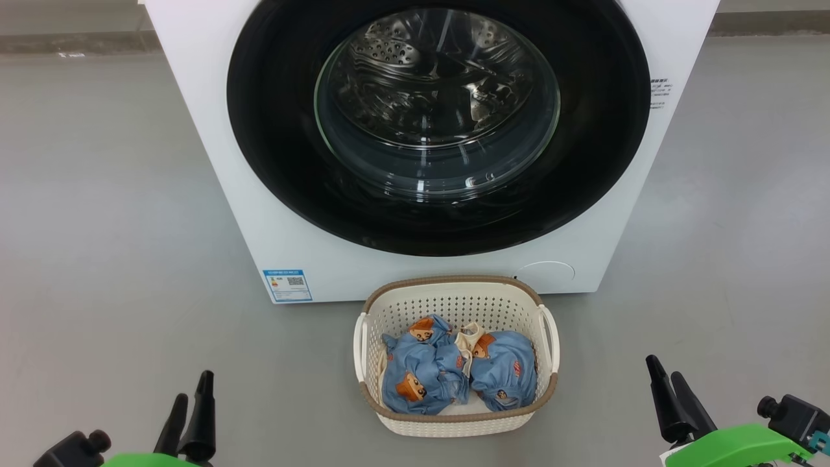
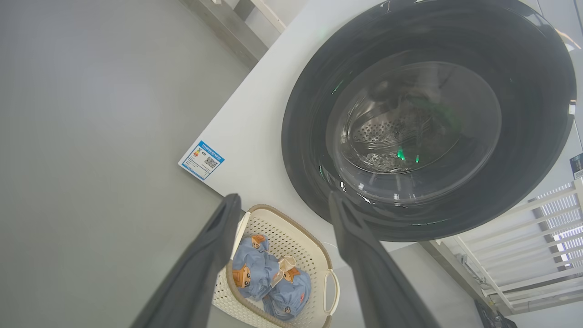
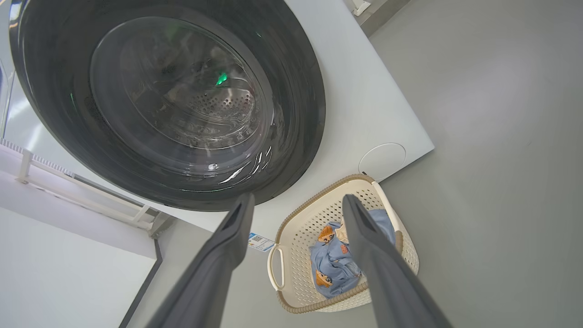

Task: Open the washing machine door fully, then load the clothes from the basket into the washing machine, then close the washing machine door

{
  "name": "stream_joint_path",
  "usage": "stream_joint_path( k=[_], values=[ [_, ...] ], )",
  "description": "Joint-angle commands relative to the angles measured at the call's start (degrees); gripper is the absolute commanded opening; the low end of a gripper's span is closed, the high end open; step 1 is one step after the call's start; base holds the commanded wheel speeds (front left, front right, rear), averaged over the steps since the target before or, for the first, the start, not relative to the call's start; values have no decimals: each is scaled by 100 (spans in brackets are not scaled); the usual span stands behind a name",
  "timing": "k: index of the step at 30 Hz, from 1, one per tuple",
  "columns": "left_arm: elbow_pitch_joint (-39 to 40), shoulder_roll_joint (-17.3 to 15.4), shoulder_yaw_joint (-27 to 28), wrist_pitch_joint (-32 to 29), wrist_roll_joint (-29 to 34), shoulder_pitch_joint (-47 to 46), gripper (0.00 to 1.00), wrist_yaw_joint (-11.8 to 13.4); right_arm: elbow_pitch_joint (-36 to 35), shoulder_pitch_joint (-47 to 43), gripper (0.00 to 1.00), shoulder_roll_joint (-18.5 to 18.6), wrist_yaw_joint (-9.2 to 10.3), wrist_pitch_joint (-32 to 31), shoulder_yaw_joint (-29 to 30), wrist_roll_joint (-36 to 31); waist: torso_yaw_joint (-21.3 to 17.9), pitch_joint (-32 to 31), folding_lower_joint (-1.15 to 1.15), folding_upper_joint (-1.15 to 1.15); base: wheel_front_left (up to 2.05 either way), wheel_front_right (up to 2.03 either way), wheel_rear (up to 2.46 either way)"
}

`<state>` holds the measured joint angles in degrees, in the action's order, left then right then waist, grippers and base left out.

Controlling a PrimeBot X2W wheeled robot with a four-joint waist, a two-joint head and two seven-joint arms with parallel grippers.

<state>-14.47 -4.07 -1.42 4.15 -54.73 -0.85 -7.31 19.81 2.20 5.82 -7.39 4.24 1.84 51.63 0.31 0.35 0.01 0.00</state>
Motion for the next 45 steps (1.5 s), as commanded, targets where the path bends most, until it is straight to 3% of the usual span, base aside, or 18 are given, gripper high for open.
stream_joint_path(
  k=[1, 45],
  values=[
    [185, -130, 80, 88, 186, -157, 100, -9, -114, 220, 100, 103, -6, 86, -112, -215, 2, -2, 0, 0, 0, 0, 0],
    [451, -401, -133, 813, 2825, -118, 100, -15, -131, 136, 100, 315, -9, 806, -136, -3061, -33, -21, 0, 0, 0, 0, 0]
  ],
)
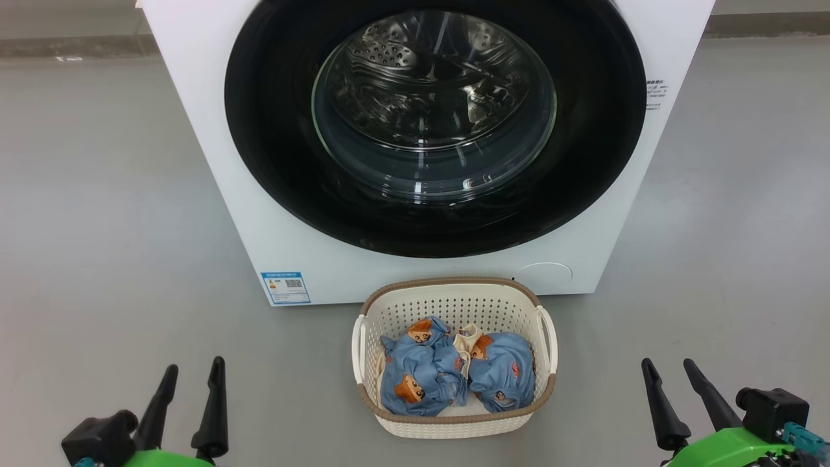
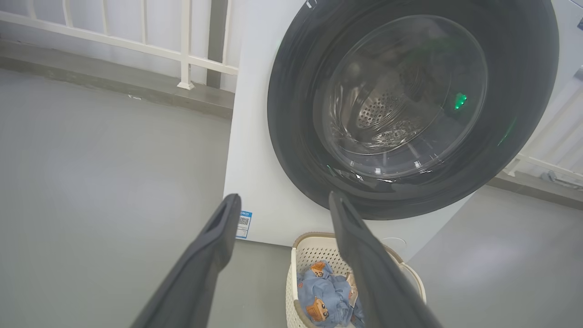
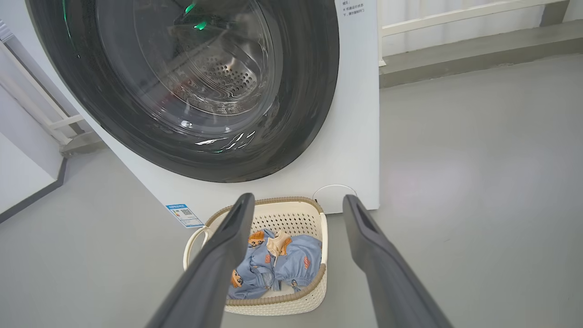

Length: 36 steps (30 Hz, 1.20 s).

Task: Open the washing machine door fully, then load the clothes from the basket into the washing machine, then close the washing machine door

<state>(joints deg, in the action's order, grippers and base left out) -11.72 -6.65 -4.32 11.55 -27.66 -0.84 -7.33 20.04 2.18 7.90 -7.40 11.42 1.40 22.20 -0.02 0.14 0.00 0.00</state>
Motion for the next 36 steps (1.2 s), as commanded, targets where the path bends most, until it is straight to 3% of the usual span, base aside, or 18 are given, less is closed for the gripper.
stream_joint_path(
  k=[1, 15, 36],
  values=[
    [177, -148, 156, 89, 170, -117, 100, -13, -159, 131, 100, 107, -8, 104, -86, -185, -1, 0, 0, 0, 0, 0, 0],
    [97, -262, 166, 342, 875, -110, 100, -15, -237, 26, 100, 120, -9, 355, 76, -1100, -75, 12, 0, 0, 0, 0, 0],
    [-195, -285, 316, 345, 845, -141, 100, -15, -293, -58, 100, 20, -9, 358, 307, -1079, -136, -1, 0, 0, 0, 0, 0]
  ],
)
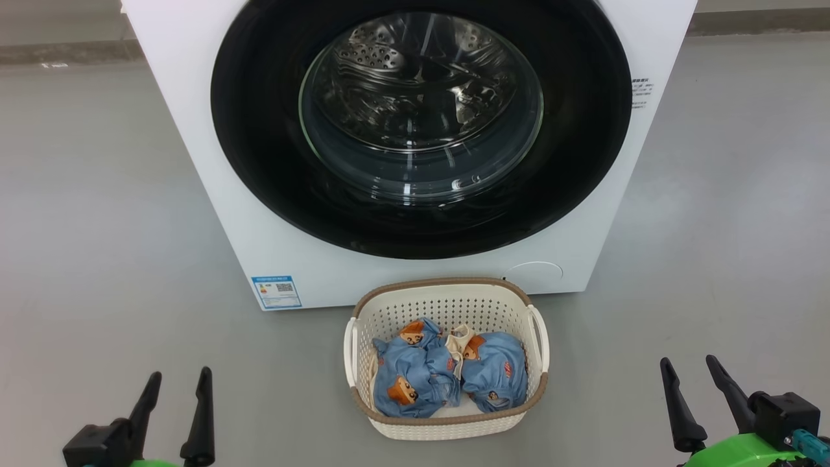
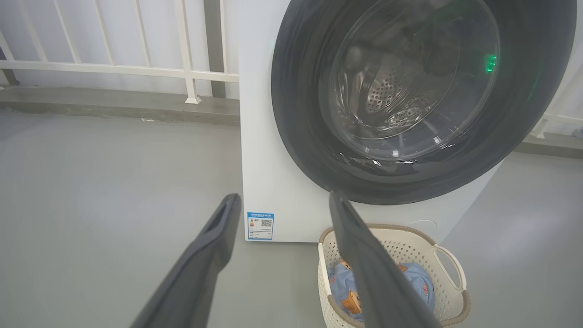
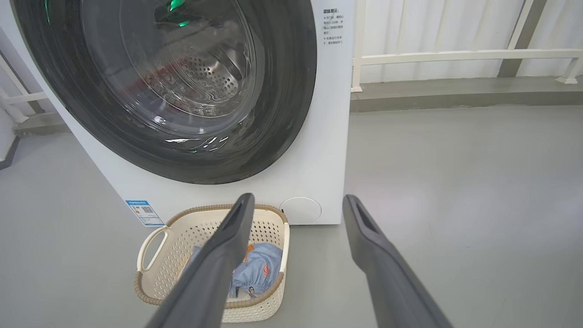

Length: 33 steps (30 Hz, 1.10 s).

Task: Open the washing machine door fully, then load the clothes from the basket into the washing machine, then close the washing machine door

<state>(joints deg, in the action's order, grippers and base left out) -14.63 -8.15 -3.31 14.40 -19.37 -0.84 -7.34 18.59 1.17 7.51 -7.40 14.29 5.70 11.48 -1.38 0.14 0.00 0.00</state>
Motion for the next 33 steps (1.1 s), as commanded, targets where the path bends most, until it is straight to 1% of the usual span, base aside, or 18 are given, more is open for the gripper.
stream_joint_path(
  k=[1, 9, 15, 21, 33],
  values=[
    [77, -136, 216, 60, 28, -143, 100, -14, -149, 39, 100, 56, -9, 71, -121, -5, 1, -6, 0, 0, 0, 0, 0],
    [-68, -182, 157, 60, 189, -153, 100, -14, -152, 28, 100, 38, -9, 71, -105, 8, -10, -17, 0, 0, 11, -3, -8],
    [-139, -203, 154, 60, 274, -157, 100, -14, -173, 10, 100, 24, -9, 71, -103, -1, -18, -10, 0, 0, 64, 28, -91],
    [-148, -197, 175, 60, 317, -168, 100, -14, -195, -6, 100, 21, -9, 71, -95, -5, -24, 26, 0, 0, 102, 84, -186],
    [-157, -175, 198, 60, 327, -236, 100, -14, -233, 9, 100, 4, -9, 71, -91, -15, -19, 126, 0, 0, 133, 113, -246]
  ],
)
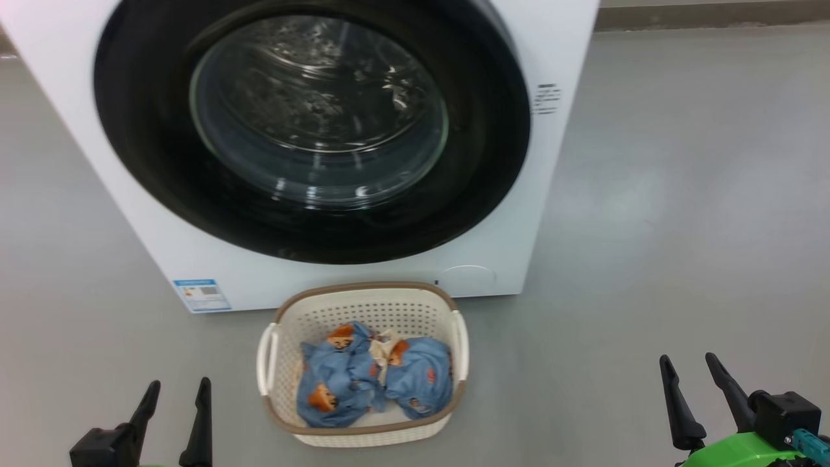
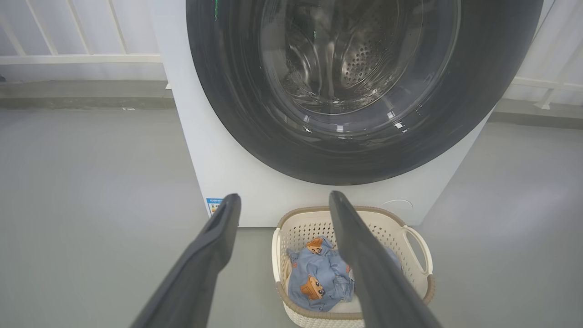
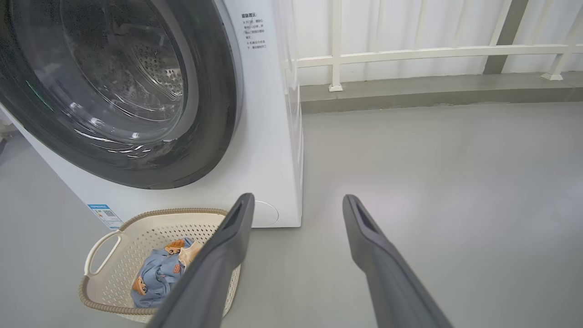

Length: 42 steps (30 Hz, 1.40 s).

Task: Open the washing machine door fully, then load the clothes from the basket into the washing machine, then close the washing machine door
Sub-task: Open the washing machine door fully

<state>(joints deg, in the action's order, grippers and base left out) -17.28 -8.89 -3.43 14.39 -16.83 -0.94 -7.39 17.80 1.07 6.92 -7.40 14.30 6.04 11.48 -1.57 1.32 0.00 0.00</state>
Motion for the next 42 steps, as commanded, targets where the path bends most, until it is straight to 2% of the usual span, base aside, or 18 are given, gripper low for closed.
stream_joint_path(
  k=[1, 15, 30, 31, 32, 33, 36, 42],
  values=[
    [112, -99, 214, 61, 76, -229, 100, -10, -158, 22, 100, 61, -9, 70, -127, -17, -2, 17, 0, 0, 133, 113, -246],
    [156, -43, 299, 61, -74, -280, 100, -10, -154, 69, 100, 60, -9, 70, -97, -35, -17, 73, 0, 0, 129, 83, -213],
    [201, -9, 270, 61, -111, -265, 100, -10, -152, 138, 100, 19, -9, 70, -65, -51, 7, 78, 0, 0, 17, 17, -33],
    [208, 5, 268, 61, -110, -261, 100, -10, -141, 167, 52, -3, -9, 70, -43, -30, 10, 80, 0, 0, 0, 0, 0],
    [214, 23, 263, 61, -112, -254, 100, -10, -127, 202, 30, -18, -9, 70, -38, -17, 14, 82, 0, 0, 0, 0, 0],
    [221, 42, 256, 61, -111, -245, 100, -10, -119, 243, 0, -29, -9, 70, -54, 0, 20, 84, 0, 0, 0, 0, 0],
    [237, 98, 230, 61, -123, -217, 100, -10, -134, 409, 0, -85, -9, 70, -96, 149, 36, 92, 0, 0, 0, 0, 0],
    [266, 223, 119, 61, -139, -190, 100, -10, -132, 1051, 0, -197, -9, 70, -306, 1006, 110, 141, 0, 0, 0, 0, 0]
  ],
)
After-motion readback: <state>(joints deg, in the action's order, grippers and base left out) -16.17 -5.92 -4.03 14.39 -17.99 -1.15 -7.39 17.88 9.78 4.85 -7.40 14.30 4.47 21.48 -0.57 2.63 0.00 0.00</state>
